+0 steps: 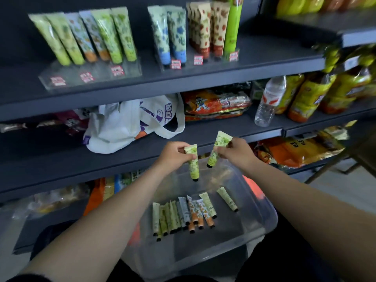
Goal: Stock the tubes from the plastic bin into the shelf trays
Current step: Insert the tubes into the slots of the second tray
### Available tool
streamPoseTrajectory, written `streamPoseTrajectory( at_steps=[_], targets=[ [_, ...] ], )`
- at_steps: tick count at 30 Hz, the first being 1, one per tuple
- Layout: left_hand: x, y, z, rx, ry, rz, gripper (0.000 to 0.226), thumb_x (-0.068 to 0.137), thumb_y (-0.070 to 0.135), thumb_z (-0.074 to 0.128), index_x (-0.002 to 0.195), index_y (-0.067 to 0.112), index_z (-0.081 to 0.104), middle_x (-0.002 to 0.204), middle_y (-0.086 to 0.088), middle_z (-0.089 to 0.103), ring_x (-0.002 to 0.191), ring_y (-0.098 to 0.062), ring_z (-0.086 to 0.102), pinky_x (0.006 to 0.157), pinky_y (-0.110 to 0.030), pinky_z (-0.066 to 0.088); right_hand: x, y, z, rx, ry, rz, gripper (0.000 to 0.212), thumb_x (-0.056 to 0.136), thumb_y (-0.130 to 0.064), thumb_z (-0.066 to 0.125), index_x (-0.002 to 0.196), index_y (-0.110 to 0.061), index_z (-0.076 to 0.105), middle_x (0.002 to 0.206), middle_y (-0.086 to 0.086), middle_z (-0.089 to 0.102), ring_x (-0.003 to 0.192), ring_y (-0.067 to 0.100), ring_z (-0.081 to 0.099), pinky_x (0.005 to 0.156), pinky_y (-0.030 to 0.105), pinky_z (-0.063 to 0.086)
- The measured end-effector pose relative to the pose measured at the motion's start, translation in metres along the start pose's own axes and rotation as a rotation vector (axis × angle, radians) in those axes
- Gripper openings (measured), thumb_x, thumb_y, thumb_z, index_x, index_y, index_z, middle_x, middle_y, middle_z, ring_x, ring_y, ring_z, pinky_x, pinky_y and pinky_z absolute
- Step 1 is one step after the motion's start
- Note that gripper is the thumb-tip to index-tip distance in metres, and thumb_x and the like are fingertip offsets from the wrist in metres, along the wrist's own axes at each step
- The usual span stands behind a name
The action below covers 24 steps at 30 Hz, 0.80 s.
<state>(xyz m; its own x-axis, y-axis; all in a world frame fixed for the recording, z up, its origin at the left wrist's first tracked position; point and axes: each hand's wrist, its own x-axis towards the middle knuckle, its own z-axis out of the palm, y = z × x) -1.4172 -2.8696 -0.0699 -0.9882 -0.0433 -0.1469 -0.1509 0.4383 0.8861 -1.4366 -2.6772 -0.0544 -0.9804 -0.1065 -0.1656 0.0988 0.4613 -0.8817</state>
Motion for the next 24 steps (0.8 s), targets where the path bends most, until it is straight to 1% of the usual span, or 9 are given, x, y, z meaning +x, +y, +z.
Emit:
streamPoseTrajectory(
  at_steps=[2,5,8,9,12,15,19,22,24],
  targets=[
    [-0.005,0.027,-0.017,0.021,0.010,0.037,0.016,0.073,0.010,0.078,0.083,0.019,0.069,0.081,0.002,0.069,0.074,-0.010,0.060,0.073,-0.027,0.047,-0.002,-0.031,-0.011,-0.022,0.006,-0.073,0.024,0.082,-0.017,0.071,0.068,-0.007,0.055,0.065,0.006,0.057,0.062,0.019,0.057,0.048,0.015,0.045],
    [-0.014,0.068,-0.048,0.082,0.006,0.142,0.016,0.072,0.015,0.079,0.075,0.025,0.068,0.079,0.002,0.069,0.075,-0.012,0.060,0.074,-0.028,0.046,-0.005,-0.080,-0.024,-0.079,-0.005,-0.206,0.031,0.076,-0.023,0.075,0.088,0.002,0.061,0.084,0.018,0.065,0.074,0.031,0.063,0.069,0.033,0.053],
    [-0.025,0.110,-0.088,0.106,0.028,0.221,0.014,0.073,0.012,0.078,0.079,0.021,0.069,0.081,-0.002,0.071,0.075,-0.013,0.063,0.074,-0.029,0.050,-0.009,-0.138,-0.035,-0.113,-0.005,-0.341,0.018,0.078,-0.018,0.074,0.081,-0.007,0.061,0.074,0.011,0.061,0.066,0.021,0.056,0.060,0.032,0.047],
    [-0.029,0.123,-0.103,0.105,0.049,0.232,0.014,0.074,0.011,0.077,0.083,0.019,0.070,0.083,-0.002,0.072,0.075,-0.012,0.064,0.072,-0.025,0.051,-0.009,-0.158,-0.037,-0.113,-0.008,-0.384,0.015,0.079,-0.015,0.073,0.082,-0.007,0.061,0.076,0.013,0.063,0.067,0.022,0.058,0.060,0.035,0.050],
    [-0.039,0.154,-0.145,0.096,0.137,0.261,0.016,0.075,0.010,0.076,0.088,0.016,0.070,0.079,0.003,0.069,0.070,-0.007,0.061,0.061,-0.011,0.047,-0.006,-0.217,-0.041,-0.132,0.011,-0.501,0.026,0.077,-0.014,0.076,0.097,-0.004,0.064,0.094,0.017,0.069,0.083,0.025,0.066,0.079,0.041,0.057],
    [-0.045,0.174,-0.184,0.090,0.233,0.260,0.014,0.075,0.008,0.076,0.084,0.015,0.068,0.073,0.004,0.065,0.063,-0.003,0.061,0.058,-0.009,0.048,0.003,-0.266,-0.038,-0.182,0.008,-0.562,0.038,0.074,-0.020,0.078,0.105,-0.007,0.060,0.086,0.010,0.066,0.069,0.015,0.061,0.059,0.025,0.056],
    [-0.035,0.190,-0.233,0.143,0.401,0.244,0.020,0.074,0.018,0.078,0.089,0.009,0.070,0.075,-0.005,0.066,0.059,-0.014,0.058,0.060,-0.027,0.047,0.018,-0.319,-0.024,-0.162,-0.008,-0.584,0.055,0.073,-0.018,0.079,0.120,-0.001,0.056,0.082,0.004,0.063,0.063,0.011,0.060,0.065,0.028,0.054],
    [-0.021,0.195,-0.257,0.186,0.525,0.234,0.020,0.075,0.020,0.077,0.093,0.014,0.072,0.087,-0.003,0.070,0.078,-0.017,0.064,0.067,-0.026,0.048,0.028,-0.344,-0.008,-0.218,-0.018,-0.583,0.024,0.077,-0.015,0.076,0.094,-0.007,0.062,0.077,0.007,0.061,0.067,0.016,0.060,0.066,0.031,0.052],
    [-0.009,0.195,-0.264,0.223,0.592,0.231,0.019,0.076,0.020,0.076,0.092,0.011,0.071,0.087,-0.002,0.068,0.080,-0.015,0.061,0.067,-0.024,0.044,0.036,-0.352,0.007,-0.263,-0.014,-0.576,0.015,0.078,-0.013,0.073,0.080,-0.007,0.060,0.075,0.011,0.057,0.069,0.020,0.056,0.063,0.031,0.046]
  ],
)
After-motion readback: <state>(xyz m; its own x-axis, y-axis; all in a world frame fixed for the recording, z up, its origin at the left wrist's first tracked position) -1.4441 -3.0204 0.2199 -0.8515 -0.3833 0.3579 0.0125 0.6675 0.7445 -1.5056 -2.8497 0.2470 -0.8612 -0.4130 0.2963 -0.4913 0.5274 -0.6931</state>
